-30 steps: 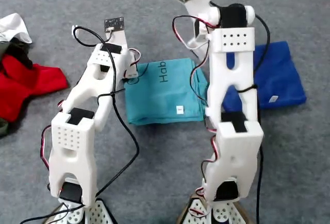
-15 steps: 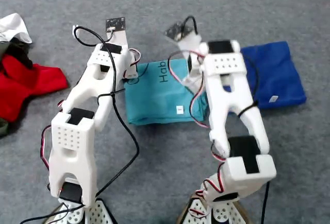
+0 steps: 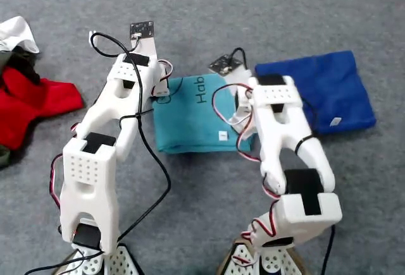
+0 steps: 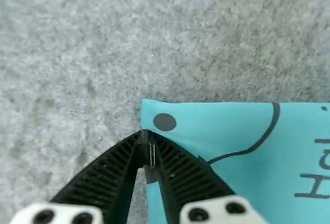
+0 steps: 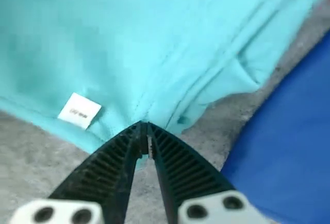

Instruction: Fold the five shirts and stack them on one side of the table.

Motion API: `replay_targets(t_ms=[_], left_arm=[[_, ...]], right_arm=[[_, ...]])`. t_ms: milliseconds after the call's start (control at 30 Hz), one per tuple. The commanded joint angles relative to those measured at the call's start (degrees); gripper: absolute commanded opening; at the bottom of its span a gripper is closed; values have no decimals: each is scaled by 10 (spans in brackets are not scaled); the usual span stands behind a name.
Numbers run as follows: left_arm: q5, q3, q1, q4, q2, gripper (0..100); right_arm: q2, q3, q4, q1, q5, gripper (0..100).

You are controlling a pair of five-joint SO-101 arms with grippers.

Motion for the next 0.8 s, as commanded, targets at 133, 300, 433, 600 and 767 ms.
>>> replay_targets(t_ms=[133, 300, 433, 600, 767], left_arm=[[3, -4, -3, -17, -15, 20], [3, -4, -4, -17, -15, 20], [1, -3, -4, -17, -15, 20], [0, -2, -3, -17, -15, 20], [-2, -1, -3, -12, -17, 20]], right_arm=[[6, -49, 6, 10, 9, 3], [-40, -109, 74, 7, 9, 3], [-89, -124, 133, 7, 8, 3], [-122, -95, 188, 8, 11, 3], [-160, -21, 229, 22, 12, 2]])
